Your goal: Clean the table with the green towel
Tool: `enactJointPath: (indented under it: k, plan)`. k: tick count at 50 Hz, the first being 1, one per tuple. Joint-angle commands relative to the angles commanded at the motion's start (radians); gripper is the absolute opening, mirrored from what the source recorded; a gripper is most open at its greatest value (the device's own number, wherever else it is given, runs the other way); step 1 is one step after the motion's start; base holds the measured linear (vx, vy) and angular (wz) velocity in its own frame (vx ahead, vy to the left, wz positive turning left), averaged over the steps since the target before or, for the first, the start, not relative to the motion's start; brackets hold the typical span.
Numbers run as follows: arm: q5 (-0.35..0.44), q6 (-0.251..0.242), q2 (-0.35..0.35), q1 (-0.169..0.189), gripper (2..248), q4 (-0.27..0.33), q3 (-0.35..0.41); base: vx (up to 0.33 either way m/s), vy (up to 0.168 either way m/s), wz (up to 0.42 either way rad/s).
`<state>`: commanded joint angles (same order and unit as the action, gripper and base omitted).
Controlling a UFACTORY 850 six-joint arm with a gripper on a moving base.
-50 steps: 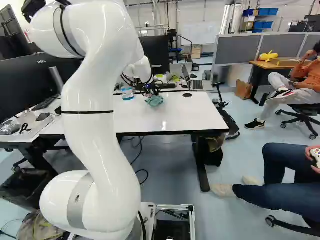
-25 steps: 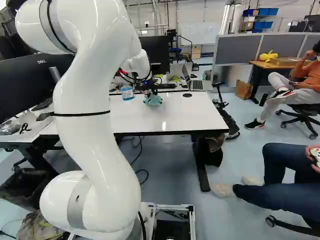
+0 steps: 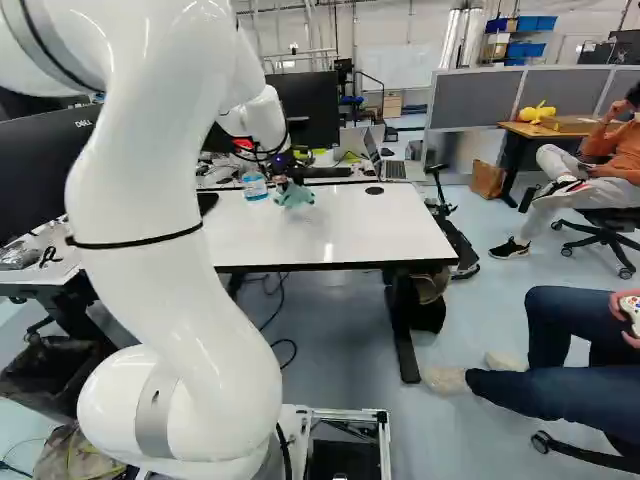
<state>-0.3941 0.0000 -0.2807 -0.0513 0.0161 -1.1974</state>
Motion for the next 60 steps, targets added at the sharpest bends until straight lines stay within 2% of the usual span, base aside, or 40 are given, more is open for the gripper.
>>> enactJointPath:
  k: [19,41,51,60]
  plan:
    - [0.021,0.0,0.087,-0.003,56,0.0,0.102,0.0,0.0,0.0]
    - [0.083,0.0,0.194,0.0,56,0.0,0.221,0.0,0.0,0.0]
    - [0.09,0.0,0.232,0.016,56,0.0,0.261,0.0,0.0,0.0]
    - [0.101,0.0,0.225,0.045,56,0.0,0.262,0.0,0.0,0.0]
